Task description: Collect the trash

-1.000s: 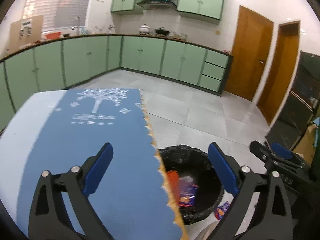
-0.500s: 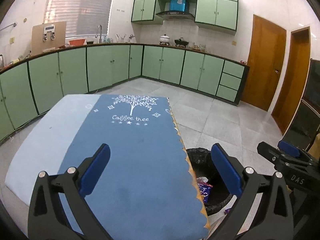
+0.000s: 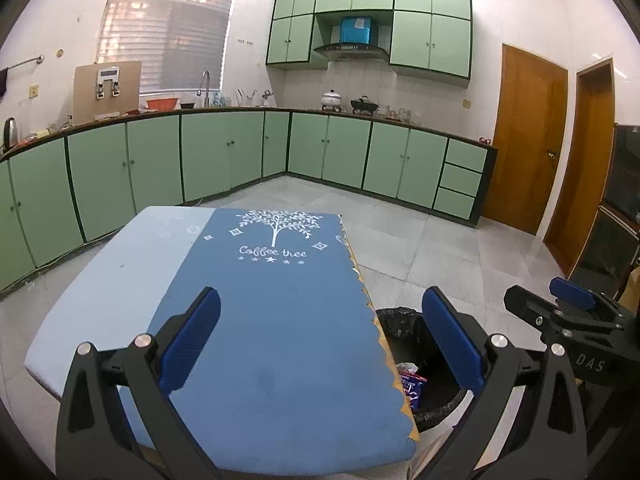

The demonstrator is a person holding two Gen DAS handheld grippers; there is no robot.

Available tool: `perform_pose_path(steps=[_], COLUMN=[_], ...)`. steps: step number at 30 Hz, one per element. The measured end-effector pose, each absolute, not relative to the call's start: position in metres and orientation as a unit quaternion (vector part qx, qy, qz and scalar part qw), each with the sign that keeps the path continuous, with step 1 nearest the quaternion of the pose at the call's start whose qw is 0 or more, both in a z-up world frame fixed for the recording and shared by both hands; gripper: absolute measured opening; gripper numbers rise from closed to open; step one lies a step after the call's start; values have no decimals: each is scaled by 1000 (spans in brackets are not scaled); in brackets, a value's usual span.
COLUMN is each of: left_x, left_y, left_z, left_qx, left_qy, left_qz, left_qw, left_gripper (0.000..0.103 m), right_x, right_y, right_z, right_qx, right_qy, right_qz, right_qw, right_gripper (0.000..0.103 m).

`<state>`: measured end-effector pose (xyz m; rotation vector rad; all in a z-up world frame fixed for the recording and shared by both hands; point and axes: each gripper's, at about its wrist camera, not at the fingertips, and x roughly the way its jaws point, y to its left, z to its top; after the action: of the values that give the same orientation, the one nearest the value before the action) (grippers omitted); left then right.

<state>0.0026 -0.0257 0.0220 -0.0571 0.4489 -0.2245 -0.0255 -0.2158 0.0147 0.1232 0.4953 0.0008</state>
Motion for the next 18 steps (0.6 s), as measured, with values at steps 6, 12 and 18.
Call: perform_pose_path(steps=[6,12,18], left_x=[-6,-10,-13], left_y=[-23,-23,-23], left_z=[26,27,27], left_qx=[-26,-22,-19], left_qy=[210,204,202], left_qz=[-106,-102,-101], left_qw=[972,973,974], left_gripper=[98,98,98], right_x=[-33,-40,-45], right_y=[-210,-204,-203], right_z=[20,23,26], right_qx=[55,50,49], right_qy=[234,226,219], right_qz=[7,13,16], right_qw=[971,973,974], right_gripper=[97,97,97])
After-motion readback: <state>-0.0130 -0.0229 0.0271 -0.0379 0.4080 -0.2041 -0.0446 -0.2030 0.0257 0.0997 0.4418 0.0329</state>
